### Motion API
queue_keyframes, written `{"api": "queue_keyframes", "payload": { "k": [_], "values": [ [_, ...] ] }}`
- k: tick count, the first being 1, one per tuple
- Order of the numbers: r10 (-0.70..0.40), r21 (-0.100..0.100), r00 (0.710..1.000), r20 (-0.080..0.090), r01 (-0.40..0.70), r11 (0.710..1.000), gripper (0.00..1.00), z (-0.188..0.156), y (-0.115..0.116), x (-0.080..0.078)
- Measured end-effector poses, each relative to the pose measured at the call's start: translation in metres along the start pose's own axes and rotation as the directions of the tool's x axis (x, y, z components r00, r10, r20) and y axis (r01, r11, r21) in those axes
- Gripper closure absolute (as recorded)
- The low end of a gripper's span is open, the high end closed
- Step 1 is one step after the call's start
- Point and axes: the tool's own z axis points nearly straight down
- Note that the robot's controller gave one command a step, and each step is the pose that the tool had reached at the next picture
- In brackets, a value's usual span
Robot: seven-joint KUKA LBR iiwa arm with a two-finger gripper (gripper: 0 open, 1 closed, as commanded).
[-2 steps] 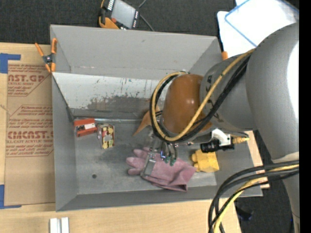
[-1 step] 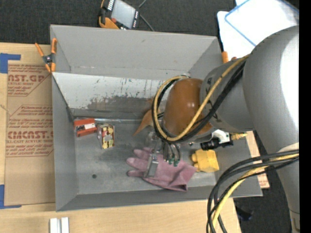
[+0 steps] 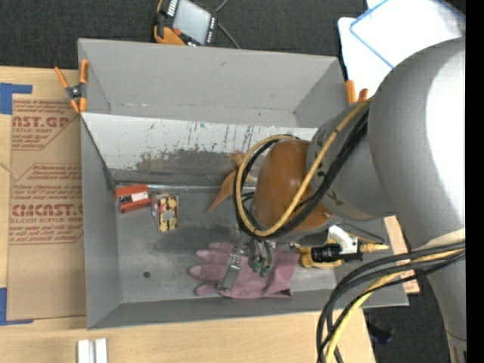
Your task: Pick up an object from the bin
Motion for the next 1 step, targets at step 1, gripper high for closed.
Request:
{"api": "queue_keyframes", "payload": {
  "k": [1],
  "values": [
    [-0.187, -0.002, 0.982, 0.006, 0.187, 0.982, 0.0, -0.0004, 0.0055, -0.0329]
  ]
}}
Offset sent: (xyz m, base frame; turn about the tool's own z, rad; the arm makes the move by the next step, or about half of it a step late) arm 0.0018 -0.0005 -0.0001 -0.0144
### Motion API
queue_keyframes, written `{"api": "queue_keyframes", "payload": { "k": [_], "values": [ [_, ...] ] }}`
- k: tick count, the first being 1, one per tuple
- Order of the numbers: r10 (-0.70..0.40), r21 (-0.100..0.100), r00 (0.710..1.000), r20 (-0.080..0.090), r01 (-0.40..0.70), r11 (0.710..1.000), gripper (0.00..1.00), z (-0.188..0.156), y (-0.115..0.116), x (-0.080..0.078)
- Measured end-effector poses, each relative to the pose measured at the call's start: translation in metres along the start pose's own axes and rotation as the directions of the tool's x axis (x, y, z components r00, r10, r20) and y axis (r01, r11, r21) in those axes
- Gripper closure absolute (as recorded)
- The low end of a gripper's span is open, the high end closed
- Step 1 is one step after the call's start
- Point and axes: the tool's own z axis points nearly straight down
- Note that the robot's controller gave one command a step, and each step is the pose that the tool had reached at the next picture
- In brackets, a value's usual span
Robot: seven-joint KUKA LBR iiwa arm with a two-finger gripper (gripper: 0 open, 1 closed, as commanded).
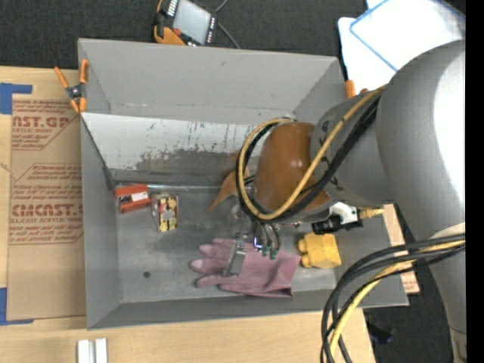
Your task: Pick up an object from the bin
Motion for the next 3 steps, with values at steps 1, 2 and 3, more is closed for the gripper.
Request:
{"api": "queue_keyframes", "payload": {
  "k": [1, 2, 3],
  "values": [
    [0.171, 0.003, 0.985, -0.008, -0.171, 0.985, 1.0, 0.0, 0.002, 0.032],
    [0.172, 0.003, 0.985, -0.008, -0.172, 0.985, 1.0, 0.0, 0.001, 0.032],
    [0.171, 0.004, 0.985, -0.011, -0.171, 0.985, 1.0, -0.018, 0.002, 0.033]
  ]
}}
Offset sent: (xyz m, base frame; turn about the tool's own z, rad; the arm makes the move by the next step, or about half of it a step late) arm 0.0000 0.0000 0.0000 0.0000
